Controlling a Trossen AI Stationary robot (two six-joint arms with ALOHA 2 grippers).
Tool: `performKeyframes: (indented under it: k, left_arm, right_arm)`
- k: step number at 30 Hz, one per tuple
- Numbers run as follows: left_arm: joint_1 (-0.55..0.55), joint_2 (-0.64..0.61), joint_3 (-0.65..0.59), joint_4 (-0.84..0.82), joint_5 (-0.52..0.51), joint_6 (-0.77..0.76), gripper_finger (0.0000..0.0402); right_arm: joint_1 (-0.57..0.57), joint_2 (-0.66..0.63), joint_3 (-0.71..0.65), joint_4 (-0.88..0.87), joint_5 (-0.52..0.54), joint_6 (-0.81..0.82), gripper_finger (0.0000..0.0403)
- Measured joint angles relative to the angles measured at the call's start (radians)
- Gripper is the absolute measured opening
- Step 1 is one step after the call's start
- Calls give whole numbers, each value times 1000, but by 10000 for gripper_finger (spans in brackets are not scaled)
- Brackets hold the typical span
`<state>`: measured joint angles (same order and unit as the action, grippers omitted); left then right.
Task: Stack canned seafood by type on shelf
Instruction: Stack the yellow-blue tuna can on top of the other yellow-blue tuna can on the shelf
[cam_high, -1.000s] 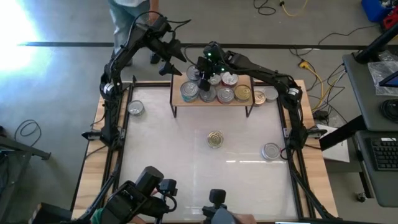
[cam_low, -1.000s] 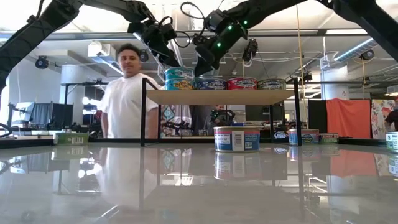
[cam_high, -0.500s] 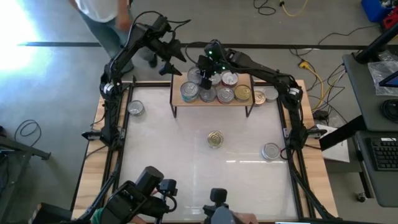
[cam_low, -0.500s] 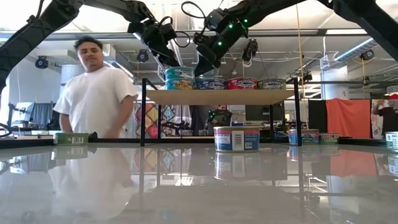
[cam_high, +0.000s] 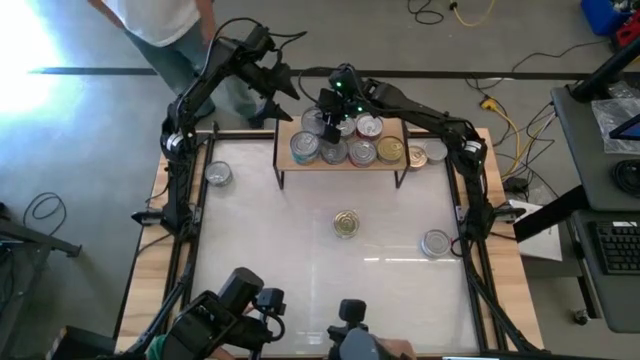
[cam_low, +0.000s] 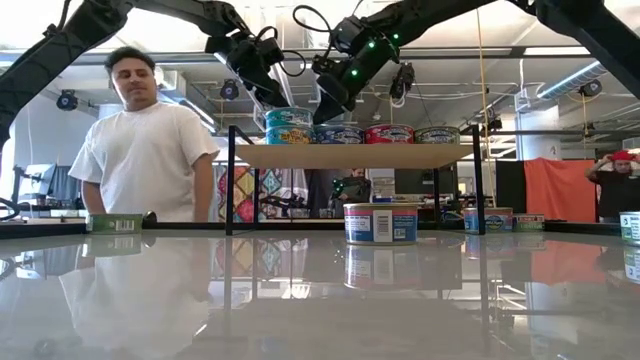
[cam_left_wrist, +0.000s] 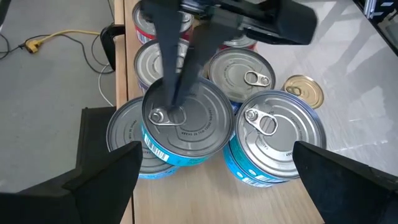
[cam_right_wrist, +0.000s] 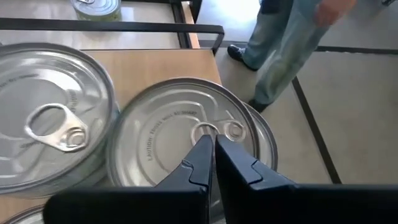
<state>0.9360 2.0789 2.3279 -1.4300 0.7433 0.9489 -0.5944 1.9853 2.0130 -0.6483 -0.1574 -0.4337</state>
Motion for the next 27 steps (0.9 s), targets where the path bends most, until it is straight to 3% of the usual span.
performKeyframes:
  k: [10, 21, 27]
  left_arm:
    - [0, 0, 0, -7, 0, -5, 400]
    - [0, 0, 0, -7, 0, -8, 400]
    - [0, 0, 0, -12, 0, -8, 400]
  right_arm:
    - [-71, 41, -2, 53, -2, 94, 13]
    - [-69, 46, -2, 56, -4, 82, 13]
    - [-57, 48, -3, 56, -72, 77, 13]
